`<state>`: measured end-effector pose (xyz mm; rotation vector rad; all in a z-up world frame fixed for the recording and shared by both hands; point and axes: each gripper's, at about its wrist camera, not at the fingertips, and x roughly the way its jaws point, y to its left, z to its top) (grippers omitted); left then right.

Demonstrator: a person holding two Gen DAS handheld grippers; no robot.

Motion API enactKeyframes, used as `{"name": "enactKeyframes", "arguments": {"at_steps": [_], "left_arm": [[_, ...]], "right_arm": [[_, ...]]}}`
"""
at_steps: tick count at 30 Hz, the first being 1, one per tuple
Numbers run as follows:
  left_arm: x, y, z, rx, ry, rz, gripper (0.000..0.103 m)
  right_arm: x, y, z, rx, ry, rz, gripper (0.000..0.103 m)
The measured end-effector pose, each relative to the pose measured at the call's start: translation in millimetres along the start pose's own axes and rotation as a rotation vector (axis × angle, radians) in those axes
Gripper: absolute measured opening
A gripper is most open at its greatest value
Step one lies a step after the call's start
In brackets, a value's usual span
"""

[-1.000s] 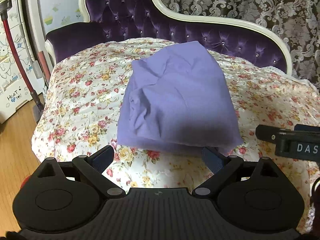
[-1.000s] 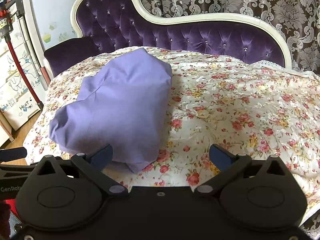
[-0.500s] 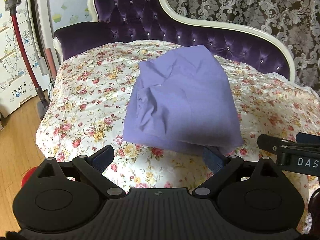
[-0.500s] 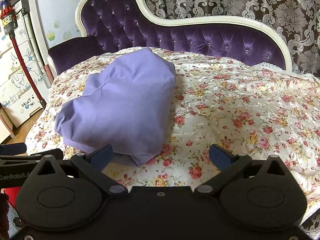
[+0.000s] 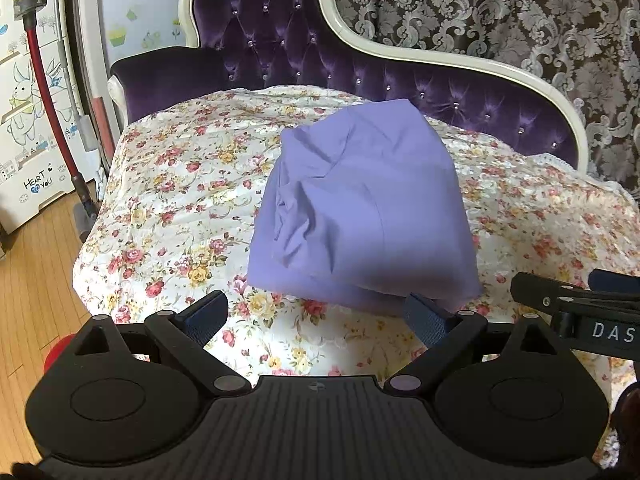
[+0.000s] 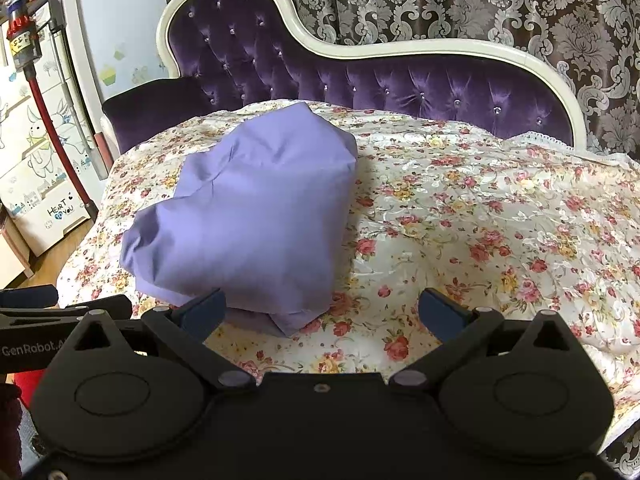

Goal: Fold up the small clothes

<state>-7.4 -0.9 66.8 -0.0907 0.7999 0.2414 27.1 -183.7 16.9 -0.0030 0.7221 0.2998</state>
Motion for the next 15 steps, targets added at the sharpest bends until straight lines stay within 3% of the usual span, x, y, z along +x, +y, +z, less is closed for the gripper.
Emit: {"name": "enactKeyframes", "arguments": {"at_steps": [15], "left_arm": [[1.4,0.2,3.8,0.002,-0.004,-0.001,0.096]], "right_arm": [[4.7,1.2,2.4,-0.002,0.008,0.016,0.102]]}}
